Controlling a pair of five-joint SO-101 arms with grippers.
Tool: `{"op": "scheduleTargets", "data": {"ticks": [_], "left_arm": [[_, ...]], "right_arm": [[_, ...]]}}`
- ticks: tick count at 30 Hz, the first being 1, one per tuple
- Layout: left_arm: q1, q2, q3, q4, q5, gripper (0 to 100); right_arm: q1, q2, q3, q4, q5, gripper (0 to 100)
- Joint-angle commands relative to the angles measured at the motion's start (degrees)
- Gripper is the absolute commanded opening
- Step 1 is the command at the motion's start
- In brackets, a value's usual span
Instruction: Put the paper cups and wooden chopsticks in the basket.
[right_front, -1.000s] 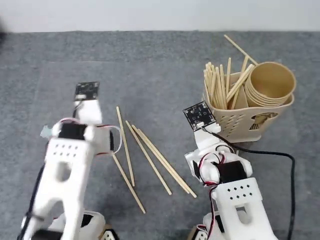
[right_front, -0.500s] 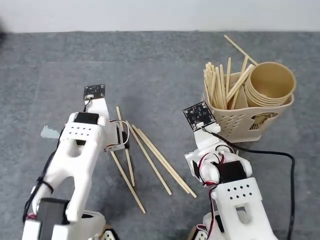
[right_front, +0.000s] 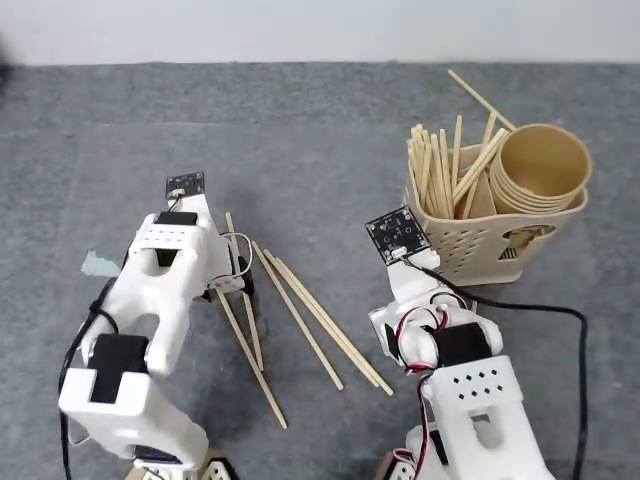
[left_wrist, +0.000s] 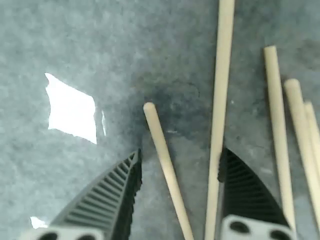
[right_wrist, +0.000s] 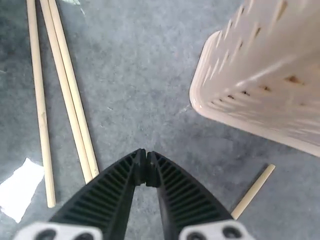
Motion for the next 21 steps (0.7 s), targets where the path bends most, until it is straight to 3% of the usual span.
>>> {"op": "scheduleTargets", "data": {"ticks": [1,9,21], "left_arm": [[0.3,0.4,-2.4,0.4,0.5,23],[0.3,0.9,-1.9,-4.1,0.5,1],[0.3,0.4,-2.2,-4.0,0.5,1]], "right_arm": [[-0.2,-1.0,-0.4,-0.9,-0.6,0.9],[0.0,-1.0,-0.4,-0.9,-0.6,0.9],[0.1,-1.0,-0.4,-0.9,-0.7,0.9]]}}
